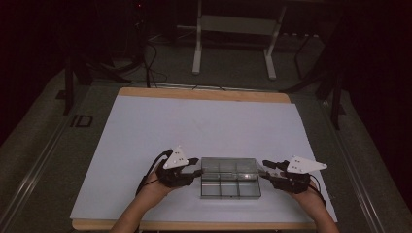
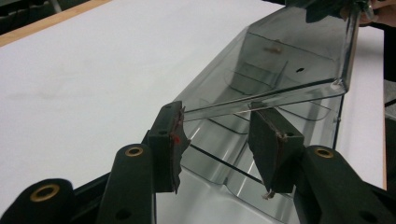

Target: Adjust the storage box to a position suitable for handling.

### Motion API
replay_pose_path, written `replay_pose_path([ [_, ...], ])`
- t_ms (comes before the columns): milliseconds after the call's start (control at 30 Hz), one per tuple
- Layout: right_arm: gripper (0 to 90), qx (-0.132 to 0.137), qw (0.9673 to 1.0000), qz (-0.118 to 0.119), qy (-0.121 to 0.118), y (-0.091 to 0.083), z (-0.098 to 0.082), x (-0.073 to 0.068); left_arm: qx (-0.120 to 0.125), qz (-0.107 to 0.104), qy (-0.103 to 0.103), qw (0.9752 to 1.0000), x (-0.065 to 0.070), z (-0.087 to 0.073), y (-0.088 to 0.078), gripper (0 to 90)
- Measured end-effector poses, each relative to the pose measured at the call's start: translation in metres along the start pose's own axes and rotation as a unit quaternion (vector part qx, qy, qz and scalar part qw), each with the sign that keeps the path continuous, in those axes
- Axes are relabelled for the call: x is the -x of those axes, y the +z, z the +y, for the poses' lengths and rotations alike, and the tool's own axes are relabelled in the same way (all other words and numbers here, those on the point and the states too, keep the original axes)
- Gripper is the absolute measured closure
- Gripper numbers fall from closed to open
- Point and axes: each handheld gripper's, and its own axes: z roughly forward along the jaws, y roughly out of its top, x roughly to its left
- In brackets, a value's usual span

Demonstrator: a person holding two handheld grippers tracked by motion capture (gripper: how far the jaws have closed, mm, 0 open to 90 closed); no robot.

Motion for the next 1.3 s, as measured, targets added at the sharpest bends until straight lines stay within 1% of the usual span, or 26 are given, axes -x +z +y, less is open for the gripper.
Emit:
replay_pose_path([
  [167, 58.9, 0.000, 1.0000, -0.002, -0.006, 0.001, 0.005, 0.002, 0.000, 0.006, 0.005, 1.0000, 0.000, 0.002, 0.001, 57.0],
  [200, 60.1, 0.001, 1.0000, -0.003, -0.006, 0.002, 0.006, 0.002, 0.005, 0.011, 0.005, 0.9999, -0.001, 0.005, 0.001, 57.2],
  [267, 60.1, 0.003, 1.0000, -0.003, -0.007, 0.002, 0.007, 0.003, 0.005, 0.011, 0.005, 0.9999, -0.001, 0.005, 0.001, 57.9],
  [300, 63.4, 0.006, 0.9999, -0.005, -0.009, 0.002, 0.010, 0.003, 0.012, 0.014, 0.010, 0.9998, -0.001, 0.008, 0.002, 59.5],
  [467, 67.8, 0.011, 0.9999, -0.006, -0.011, 0.004, 0.013, 0.003, 0.016, 0.018, 0.014, 0.9996, -0.001, 0.013, 0.004, 62.9],
  [500, 69.3, 0.013, 0.9998, -0.008, -0.010, 0.004, 0.013, 0.003, 0.016, 0.023, 0.016, 0.9995, -0.001, 0.014, 0.005, 64.2],
  [567, 71.7, 0.015, 0.9997, -0.012, -0.012, 0.006, 0.014, 0.003, 0.017, 0.025, 0.015, 0.9994, -0.001, 0.015, 0.006, 66.5],
  [700, 75.1, 0.021, 0.9995, -0.022, -0.008, 0.007, 0.014, 0.005, 0.021, 0.037, 0.008, 0.9991, -0.003, 0.016, 0.008, 70.4],
  [833, 76.2, 0.027, 0.9991, -0.033, -0.003, 0.008, 0.015, 0.006, 0.025, 0.043, -0.001, 0.9988, -0.004, 0.016, 0.011, 73.6],
  [933, 76.5, 0.031, 0.9988, -0.038, -0.002, 0.010, 0.016, 0.006, 0.030, 0.048, -0.003, 0.9984, -0.004, 0.016, 0.014, 74.9],
  [1067, 77.0, 0.034, 0.9981, -0.052, 0.000, 0.013, 0.016, 0.007, 0.034, 0.058, -0.002, 0.9977, -0.004, 0.017, 0.016, 76.0],
  [1133, 77.3, 0.035, 0.9978, -0.057, 0.002, 0.015, 0.016, 0.007, 0.035, 0.061, -0.005, 0.9975, -0.005, 0.017, 0.016, 77.4],
  [1300, 77.8, 0.039, 0.9970, -0.067, 0.011, 0.019, 0.015, 0.009, 0.044, 0.070, -0.021, 0.9963, -0.007, 0.015, 0.018, 79.9],
])
